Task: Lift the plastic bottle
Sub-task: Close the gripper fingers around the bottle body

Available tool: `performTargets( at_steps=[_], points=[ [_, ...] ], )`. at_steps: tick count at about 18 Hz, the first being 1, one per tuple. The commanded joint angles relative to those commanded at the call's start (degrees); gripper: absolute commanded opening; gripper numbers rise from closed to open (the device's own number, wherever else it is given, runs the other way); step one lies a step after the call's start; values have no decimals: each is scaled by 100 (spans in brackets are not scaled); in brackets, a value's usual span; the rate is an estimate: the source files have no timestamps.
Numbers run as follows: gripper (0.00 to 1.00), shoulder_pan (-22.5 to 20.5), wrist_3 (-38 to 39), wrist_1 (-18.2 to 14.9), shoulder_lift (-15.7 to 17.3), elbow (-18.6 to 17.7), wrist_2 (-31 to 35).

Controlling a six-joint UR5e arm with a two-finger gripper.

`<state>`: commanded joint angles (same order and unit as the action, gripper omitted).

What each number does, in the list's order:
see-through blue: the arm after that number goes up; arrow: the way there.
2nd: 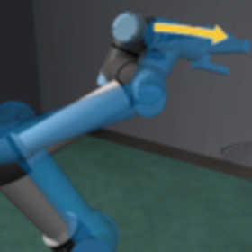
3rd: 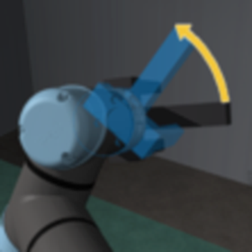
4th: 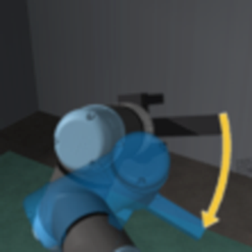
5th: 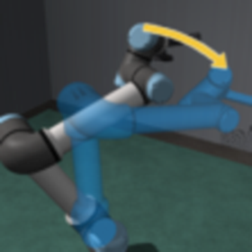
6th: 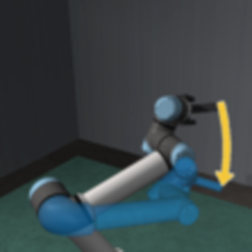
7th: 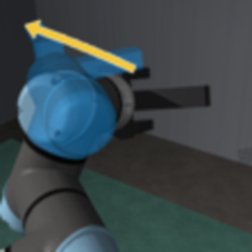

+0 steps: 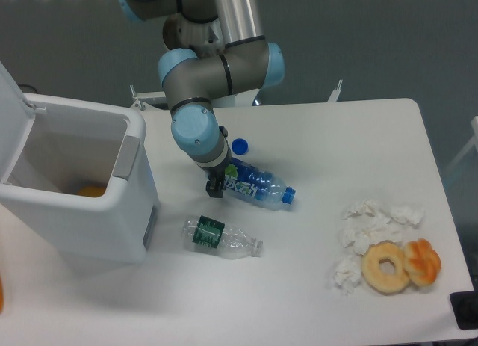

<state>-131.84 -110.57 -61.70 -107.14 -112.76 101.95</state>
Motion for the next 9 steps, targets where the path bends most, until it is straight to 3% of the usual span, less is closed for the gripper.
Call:
performTargets(
  at_steps=[9],
  points=[
    [98, 18, 474, 0, -61, 0, 0]
  ],
)
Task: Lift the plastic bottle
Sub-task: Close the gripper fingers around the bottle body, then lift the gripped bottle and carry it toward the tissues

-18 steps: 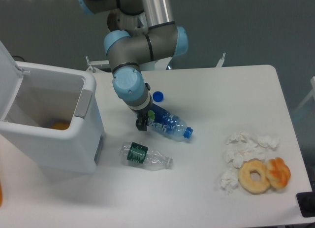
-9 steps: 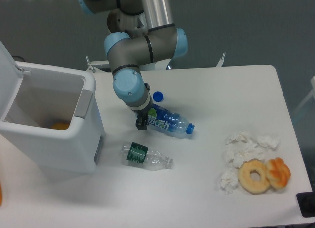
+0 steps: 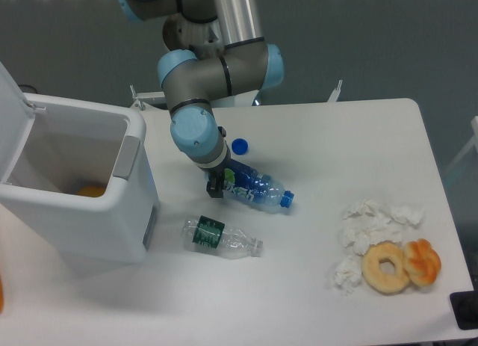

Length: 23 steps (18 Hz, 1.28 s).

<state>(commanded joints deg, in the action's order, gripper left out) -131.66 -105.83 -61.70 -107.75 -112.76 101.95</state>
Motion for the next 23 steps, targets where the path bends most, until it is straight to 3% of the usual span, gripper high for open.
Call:
performTargets(
  at_steps=[11, 23],
  points=[
    [78, 79, 334, -18, -105, 141, 18],
    [78, 9, 555, -114, -62, 869, 9]
  ],
)
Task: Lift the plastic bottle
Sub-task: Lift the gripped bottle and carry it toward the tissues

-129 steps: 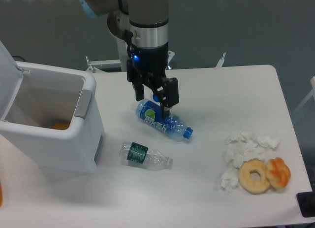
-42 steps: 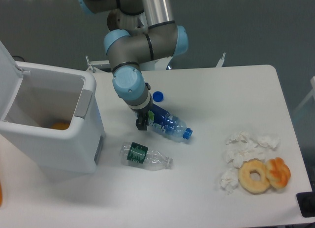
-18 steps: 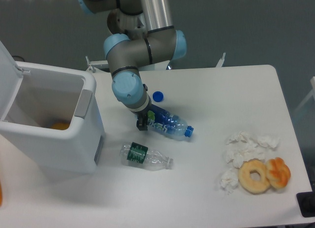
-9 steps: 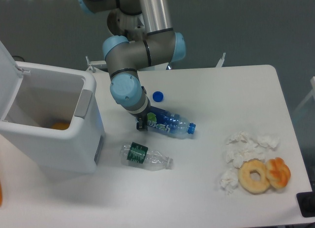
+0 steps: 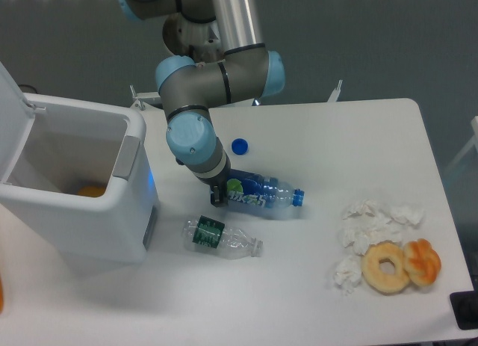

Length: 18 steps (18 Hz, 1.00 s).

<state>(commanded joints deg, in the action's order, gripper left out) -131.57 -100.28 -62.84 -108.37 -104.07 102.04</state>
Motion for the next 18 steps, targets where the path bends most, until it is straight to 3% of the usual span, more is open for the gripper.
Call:
performTargets(
  at_steps=[7, 10, 18],
  points=[
    [78, -518, 237, -501, 316, 887, -332],
    [78, -800, 465, -589, 492, 1142, -1096],
    [78, -1081, 686, -800, 624, 1556, -1890]
  ],
)
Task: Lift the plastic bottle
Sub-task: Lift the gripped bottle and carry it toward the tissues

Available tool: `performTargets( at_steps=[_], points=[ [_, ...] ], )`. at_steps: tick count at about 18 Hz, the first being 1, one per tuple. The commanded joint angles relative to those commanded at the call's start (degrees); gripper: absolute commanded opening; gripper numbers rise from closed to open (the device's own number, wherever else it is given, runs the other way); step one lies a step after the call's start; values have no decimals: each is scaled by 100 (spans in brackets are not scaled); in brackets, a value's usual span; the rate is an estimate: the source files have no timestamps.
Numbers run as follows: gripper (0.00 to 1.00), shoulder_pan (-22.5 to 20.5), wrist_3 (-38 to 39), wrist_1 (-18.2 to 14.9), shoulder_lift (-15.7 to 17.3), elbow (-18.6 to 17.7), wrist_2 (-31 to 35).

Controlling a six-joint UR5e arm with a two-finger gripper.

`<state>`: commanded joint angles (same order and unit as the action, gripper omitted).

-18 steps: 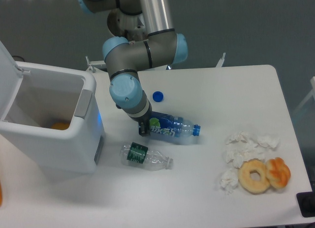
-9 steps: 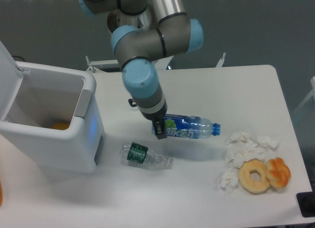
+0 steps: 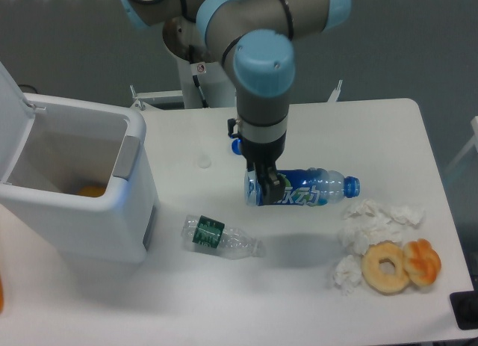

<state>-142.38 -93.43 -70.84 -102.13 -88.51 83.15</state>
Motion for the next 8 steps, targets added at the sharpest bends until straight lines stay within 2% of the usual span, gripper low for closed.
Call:
performTargets(
  at_steps=[8],
  points=[
    [78, -96, -9, 0, 44, -53, -18]
  ],
)
